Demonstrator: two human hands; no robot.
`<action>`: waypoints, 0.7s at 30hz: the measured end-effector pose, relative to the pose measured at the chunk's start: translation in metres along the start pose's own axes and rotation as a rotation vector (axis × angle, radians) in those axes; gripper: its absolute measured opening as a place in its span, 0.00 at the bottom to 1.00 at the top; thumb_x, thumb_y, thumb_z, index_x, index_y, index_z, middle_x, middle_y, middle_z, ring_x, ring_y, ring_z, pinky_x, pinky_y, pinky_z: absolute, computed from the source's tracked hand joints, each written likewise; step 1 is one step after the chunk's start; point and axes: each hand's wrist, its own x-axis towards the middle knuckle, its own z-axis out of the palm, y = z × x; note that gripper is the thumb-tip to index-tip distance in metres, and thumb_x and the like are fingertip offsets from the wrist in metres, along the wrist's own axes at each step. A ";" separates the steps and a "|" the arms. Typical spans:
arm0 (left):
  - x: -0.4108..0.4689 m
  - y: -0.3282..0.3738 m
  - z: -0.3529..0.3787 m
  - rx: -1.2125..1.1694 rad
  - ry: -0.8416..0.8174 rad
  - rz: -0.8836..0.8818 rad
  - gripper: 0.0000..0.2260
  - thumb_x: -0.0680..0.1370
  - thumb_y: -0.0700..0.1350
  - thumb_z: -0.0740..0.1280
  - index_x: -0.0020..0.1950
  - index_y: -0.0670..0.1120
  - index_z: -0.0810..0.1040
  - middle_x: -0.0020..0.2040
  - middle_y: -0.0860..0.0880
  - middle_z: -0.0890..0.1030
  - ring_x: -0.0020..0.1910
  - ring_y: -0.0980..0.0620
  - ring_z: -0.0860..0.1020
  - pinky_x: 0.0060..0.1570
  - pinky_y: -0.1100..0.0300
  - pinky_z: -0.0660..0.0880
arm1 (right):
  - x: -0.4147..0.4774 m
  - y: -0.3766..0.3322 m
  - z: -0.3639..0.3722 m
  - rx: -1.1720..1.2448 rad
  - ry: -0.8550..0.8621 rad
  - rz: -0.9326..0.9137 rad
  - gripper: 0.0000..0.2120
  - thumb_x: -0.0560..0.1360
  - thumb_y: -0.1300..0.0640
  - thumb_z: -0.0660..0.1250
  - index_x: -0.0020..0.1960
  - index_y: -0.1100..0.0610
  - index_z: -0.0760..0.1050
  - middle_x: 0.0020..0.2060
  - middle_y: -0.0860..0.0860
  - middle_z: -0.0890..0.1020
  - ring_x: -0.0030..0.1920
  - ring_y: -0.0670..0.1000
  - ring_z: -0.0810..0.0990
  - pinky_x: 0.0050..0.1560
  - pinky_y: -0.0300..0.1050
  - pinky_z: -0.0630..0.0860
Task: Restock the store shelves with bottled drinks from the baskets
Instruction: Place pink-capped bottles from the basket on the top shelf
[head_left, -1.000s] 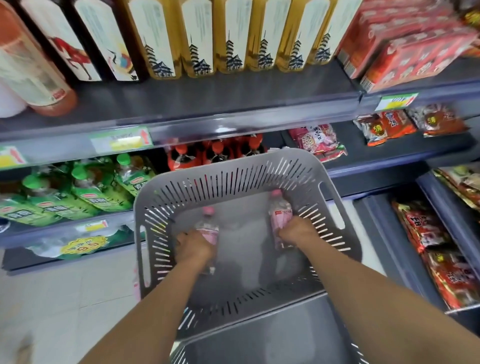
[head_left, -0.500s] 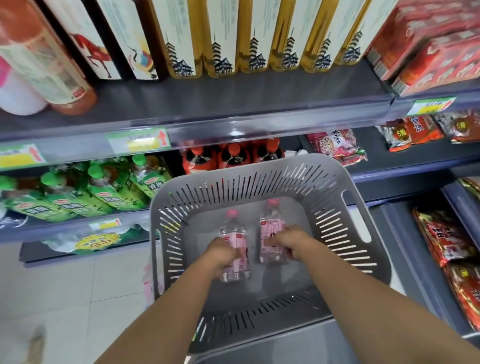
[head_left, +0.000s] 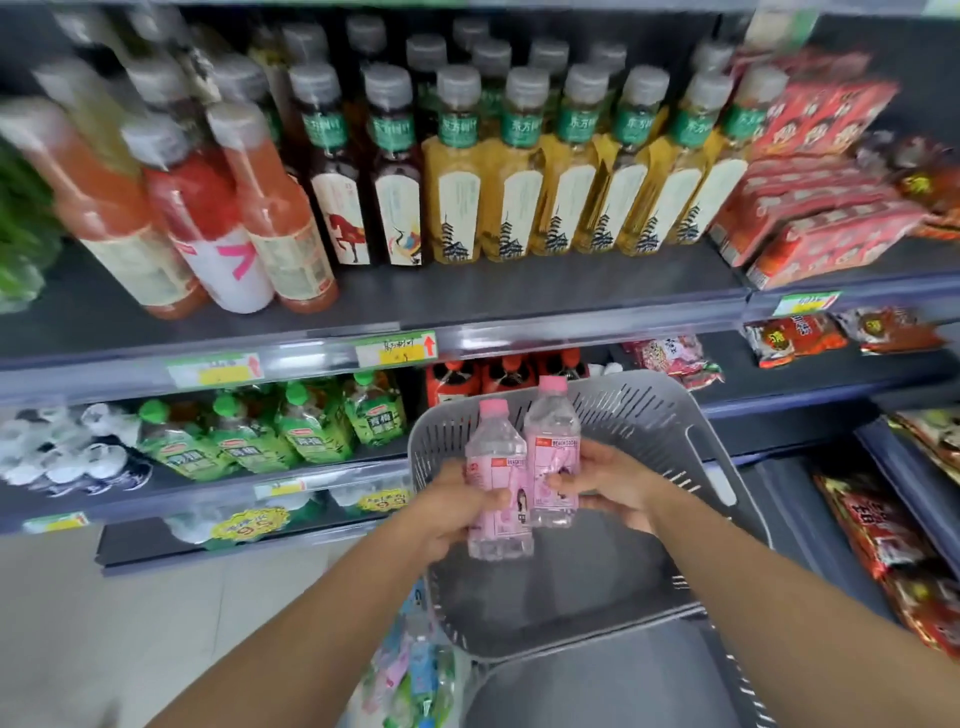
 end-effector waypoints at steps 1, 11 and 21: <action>-0.009 0.003 -0.008 -0.016 -0.007 0.017 0.18 0.74 0.35 0.70 0.61 0.45 0.71 0.55 0.45 0.81 0.54 0.46 0.81 0.58 0.45 0.77 | -0.008 -0.009 0.009 0.014 -0.002 -0.014 0.28 0.67 0.65 0.76 0.65 0.54 0.74 0.54 0.49 0.84 0.57 0.52 0.81 0.63 0.53 0.73; -0.141 0.035 -0.122 -0.086 -0.024 0.299 0.23 0.74 0.32 0.69 0.67 0.41 0.66 0.62 0.42 0.78 0.56 0.43 0.79 0.55 0.46 0.76 | -0.092 -0.090 0.145 0.055 0.002 -0.253 0.26 0.67 0.64 0.75 0.63 0.52 0.76 0.55 0.50 0.84 0.59 0.53 0.80 0.65 0.52 0.72; -0.278 0.051 -0.233 -0.156 0.046 0.566 0.20 0.75 0.29 0.65 0.65 0.42 0.71 0.55 0.46 0.79 0.50 0.49 0.79 0.48 0.56 0.76 | -0.158 -0.162 0.292 0.067 0.014 -0.472 0.26 0.69 0.66 0.74 0.65 0.54 0.71 0.54 0.51 0.84 0.54 0.51 0.83 0.55 0.47 0.78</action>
